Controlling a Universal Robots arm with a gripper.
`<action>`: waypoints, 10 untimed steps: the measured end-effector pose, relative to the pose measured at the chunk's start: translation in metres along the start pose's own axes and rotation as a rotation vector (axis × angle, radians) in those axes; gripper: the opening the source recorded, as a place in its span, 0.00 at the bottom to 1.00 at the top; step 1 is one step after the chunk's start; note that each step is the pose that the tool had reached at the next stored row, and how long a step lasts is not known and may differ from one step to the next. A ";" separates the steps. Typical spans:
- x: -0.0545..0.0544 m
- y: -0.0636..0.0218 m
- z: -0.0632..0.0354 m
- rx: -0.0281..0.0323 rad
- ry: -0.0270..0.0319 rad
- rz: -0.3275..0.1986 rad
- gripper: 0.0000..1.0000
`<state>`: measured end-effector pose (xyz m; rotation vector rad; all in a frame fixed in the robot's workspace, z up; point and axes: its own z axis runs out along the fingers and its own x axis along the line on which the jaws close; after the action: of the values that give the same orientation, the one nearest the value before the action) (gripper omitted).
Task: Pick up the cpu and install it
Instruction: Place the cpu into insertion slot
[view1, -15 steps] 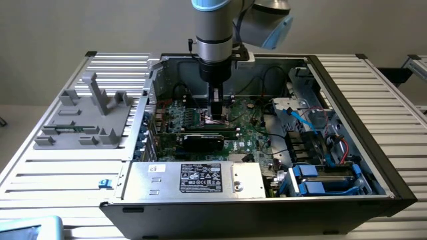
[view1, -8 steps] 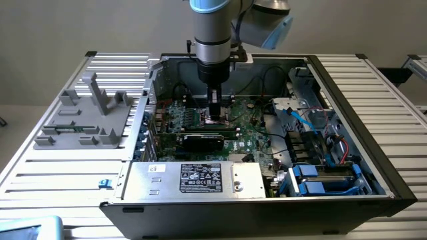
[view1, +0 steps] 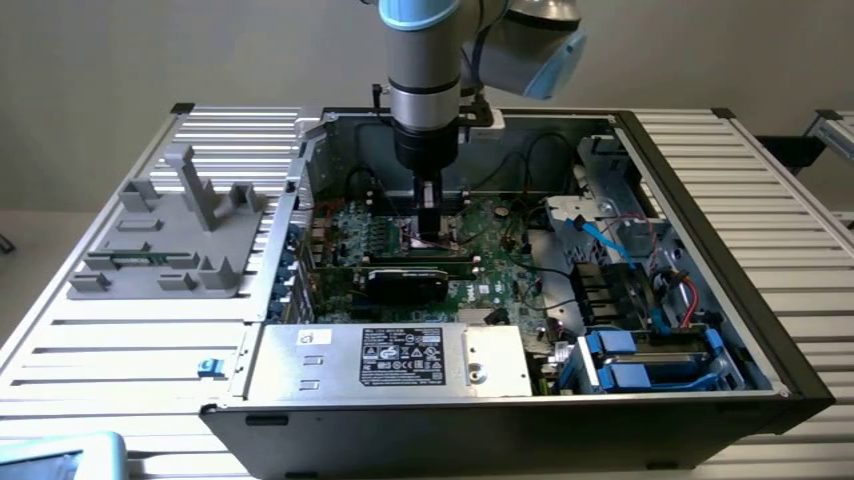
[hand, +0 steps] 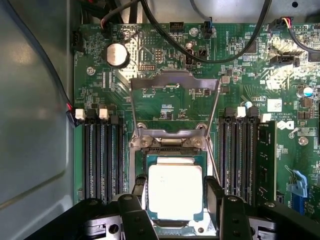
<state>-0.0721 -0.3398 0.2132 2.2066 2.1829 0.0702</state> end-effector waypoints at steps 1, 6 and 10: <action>0.000 -0.0001 0.0001 0.0009 -0.0002 -0.001 0.55; 0.000 0.0000 0.0002 0.0013 -0.0001 -0.001 0.55; 0.000 0.0000 0.0008 0.0011 -0.0030 -0.001 0.55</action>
<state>-0.0721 -0.3394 0.2124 2.2044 2.1834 0.0656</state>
